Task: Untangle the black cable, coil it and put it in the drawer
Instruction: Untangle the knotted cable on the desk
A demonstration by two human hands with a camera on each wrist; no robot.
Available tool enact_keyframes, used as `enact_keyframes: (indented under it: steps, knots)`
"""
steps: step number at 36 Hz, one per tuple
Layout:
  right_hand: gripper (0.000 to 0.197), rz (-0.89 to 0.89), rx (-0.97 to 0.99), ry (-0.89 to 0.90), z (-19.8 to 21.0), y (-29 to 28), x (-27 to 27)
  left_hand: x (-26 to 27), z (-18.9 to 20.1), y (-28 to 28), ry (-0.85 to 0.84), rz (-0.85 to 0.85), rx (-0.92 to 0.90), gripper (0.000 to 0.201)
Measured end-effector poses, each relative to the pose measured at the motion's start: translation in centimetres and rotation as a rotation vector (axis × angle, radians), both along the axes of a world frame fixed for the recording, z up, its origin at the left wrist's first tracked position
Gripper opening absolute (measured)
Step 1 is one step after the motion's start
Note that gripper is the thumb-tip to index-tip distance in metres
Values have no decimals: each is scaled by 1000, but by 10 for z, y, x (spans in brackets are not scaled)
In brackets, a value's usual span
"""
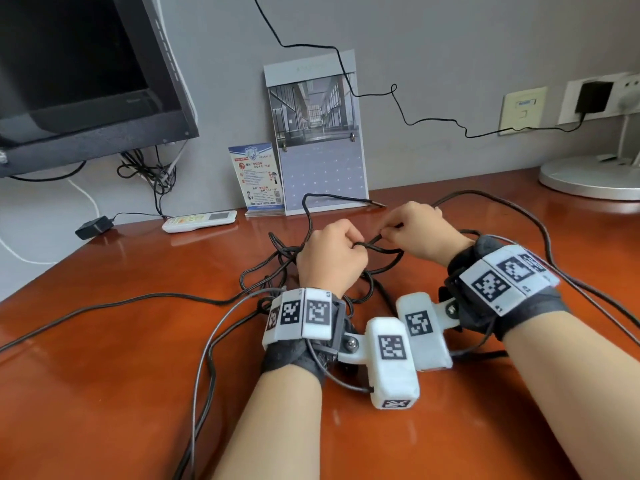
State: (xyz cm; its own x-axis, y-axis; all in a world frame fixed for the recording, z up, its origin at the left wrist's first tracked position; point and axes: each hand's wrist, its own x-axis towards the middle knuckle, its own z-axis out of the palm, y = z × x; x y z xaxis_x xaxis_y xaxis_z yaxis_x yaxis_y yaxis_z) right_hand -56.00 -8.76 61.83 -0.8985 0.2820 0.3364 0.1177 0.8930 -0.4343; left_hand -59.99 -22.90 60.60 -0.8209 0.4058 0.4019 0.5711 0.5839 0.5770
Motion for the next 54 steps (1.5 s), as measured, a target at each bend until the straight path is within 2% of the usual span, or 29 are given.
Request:
enact_keyframes:
  steps: [6, 10, 13, 20, 27, 33, 36, 40, 44, 47, 50, 54]
  knots:
    - [29, -123, 60, 123, -1, 11, 1, 1, 5, -2, 34, 10, -147, 19]
    - [32, -279, -6, 211, -2, 25, 6, -2, 6, -3, -7, -1, -274, 13]
    - [34, -408, -46, 185, -5, 32, 9, -2, 3, -3, -35, -13, -332, 11]
    - [33, -625, -6, 194, -5, 39, 16, -6, 2, -4, -91, -43, -178, 4]
    - [27, -619, -231, 297, 0, 39, 21, -7, 2, -3, -122, -48, -106, 10]
    - [27, -697, -363, 339, 5, 61, 36, -8, 5, -10, -127, -37, -56, 14]
    - [28, -702, -450, 281, -1, 77, 43, -11, 5, -12, -148, -60, 24, 11]
    - [38, -689, -523, 106, -1, 77, 41, -10, 4, -12, -193, -141, -70, 5]
    - [38, -577, -467, 55, 14, 64, 39, -6, 5, -13, -239, -207, -195, 25]
    - [33, -425, -427, 18, 31, 50, 42, -5, 4, -13, -234, -226, -270, 17]
    - [22, -268, -417, -7, 53, 31, 49, -10, 2, -12, -225, -201, -220, 15]
    - [10, -134, -271, -103, 78, 2, 63, -17, -1, -12, -231, -104, 9, 20]
